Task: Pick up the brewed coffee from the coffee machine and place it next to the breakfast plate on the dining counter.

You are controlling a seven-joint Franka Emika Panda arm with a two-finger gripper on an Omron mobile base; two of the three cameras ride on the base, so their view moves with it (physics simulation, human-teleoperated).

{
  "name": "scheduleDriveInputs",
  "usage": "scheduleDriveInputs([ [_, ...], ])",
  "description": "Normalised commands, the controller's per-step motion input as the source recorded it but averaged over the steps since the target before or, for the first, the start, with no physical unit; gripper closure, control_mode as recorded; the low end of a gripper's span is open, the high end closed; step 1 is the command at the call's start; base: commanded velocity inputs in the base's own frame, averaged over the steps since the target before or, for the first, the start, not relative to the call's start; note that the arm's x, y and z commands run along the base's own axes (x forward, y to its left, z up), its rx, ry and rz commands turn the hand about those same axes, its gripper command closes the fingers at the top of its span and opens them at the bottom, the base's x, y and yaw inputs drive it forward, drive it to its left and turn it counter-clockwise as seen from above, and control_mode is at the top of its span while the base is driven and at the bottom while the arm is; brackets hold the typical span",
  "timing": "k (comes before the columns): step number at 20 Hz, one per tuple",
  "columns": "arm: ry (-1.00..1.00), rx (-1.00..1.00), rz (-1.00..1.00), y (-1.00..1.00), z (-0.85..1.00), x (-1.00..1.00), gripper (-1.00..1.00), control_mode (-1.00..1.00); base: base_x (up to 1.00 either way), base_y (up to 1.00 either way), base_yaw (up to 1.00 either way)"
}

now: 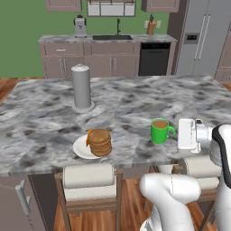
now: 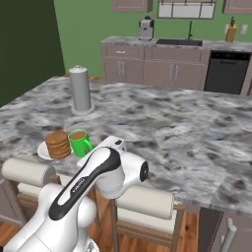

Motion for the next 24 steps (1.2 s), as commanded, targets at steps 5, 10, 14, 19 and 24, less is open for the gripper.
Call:
scheduleDriveInputs([
  [5,0.0,0.0,0.0,0.0,0.0,0.0,1.0,1.0,0.91,0.25,0.34],
  [10,0.13,-0.07,0.12,0.27,-0.17,0.6,1.0,-1.0,0.18,0.08,0.05],
  [14,0.16,-0.12,0.01,0.38,-0.01,0.7,1.0,-1.0,0.0,0.0,0.0],
  [19,0.15,-0.04,0.0,0.19,0.0,0.66,1.0,-1.0,0.0,0.0,0.0],
  [24,0.09,0.0,0.0,0.0,0.0,0.56,1.0,-1.0,0.0,0.0,0.0],
])
